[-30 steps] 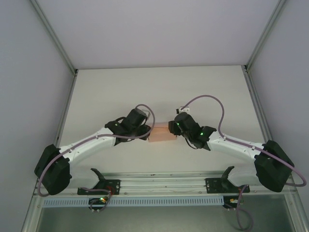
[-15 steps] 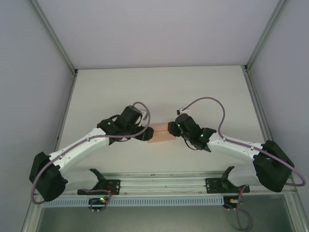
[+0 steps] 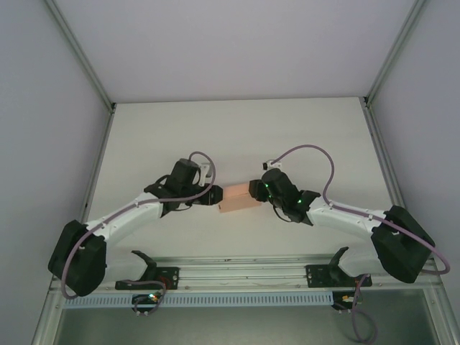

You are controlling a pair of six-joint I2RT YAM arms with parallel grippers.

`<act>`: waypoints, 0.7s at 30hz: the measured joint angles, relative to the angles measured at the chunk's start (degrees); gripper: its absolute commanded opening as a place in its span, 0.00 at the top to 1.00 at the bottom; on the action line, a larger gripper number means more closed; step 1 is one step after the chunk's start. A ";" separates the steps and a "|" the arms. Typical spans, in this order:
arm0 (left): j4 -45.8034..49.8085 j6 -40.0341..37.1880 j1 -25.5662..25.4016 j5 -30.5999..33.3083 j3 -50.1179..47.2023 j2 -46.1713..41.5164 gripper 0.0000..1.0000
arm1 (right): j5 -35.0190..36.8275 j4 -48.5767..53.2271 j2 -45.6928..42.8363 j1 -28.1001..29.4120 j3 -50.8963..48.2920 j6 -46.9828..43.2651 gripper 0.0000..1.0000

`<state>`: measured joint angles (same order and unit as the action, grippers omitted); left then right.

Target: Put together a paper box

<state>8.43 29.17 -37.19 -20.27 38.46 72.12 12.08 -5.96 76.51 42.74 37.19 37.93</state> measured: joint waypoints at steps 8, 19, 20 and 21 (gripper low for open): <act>-13.86 1.09 1.01 -2.12 -6.91 -0.61 0.77 | -7.65 -18.40 -1.16 -4.68 -10.23 -3.39 0.82; -17.90 1.27 1.27 -2.43 -7.32 0.92 0.92 | -11.74 -33.14 0.11 -7.65 -16.33 -10.67 1.00; -17.81 1.22 1.22 -2.29 -7.26 0.92 0.94 | -12.04 -33.31 0.13 -7.82 -16.33 -10.97 1.00; -17.46 1.09 1.22 -2.05 -7.02 0.96 0.96 | -12.55 -33.42 0.17 -8.09 -16.31 -11.10 1.00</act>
<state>-9.04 30.26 -35.97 -22.33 31.44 73.08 -0.47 -39.38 76.69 34.65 20.88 26.83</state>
